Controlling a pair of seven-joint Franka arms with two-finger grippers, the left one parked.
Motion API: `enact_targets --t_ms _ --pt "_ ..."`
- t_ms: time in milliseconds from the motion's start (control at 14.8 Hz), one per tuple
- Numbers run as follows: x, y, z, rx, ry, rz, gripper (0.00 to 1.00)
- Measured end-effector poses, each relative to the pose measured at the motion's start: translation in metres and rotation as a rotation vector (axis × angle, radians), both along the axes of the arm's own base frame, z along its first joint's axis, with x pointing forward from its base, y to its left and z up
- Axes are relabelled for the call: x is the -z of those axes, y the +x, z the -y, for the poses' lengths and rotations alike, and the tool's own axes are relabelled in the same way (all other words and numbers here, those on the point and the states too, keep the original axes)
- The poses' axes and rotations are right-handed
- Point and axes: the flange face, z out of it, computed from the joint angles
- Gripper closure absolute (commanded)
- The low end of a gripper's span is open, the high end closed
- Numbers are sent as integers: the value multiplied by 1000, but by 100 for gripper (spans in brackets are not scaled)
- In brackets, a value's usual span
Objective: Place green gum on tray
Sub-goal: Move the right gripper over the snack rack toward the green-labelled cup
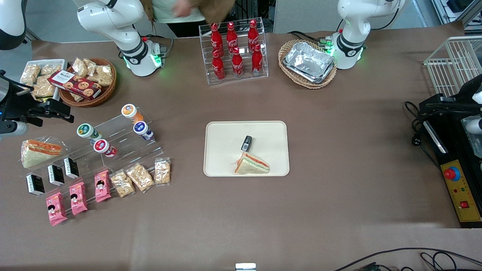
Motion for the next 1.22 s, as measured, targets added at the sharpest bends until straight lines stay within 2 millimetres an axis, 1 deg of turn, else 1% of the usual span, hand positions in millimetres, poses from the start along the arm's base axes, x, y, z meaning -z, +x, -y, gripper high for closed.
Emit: enact_targets --t_ms 541,609,812,947,1218 --pt "0 0 1 -11 1 0 0" --pt "1 0 6 -5 2 -3 0" --pt "3 -3 31 -45 11 -15 0" --pt "6 -6 41 -66 16 -34 0" --pt "22 -10 48 -88 22 -84 0"
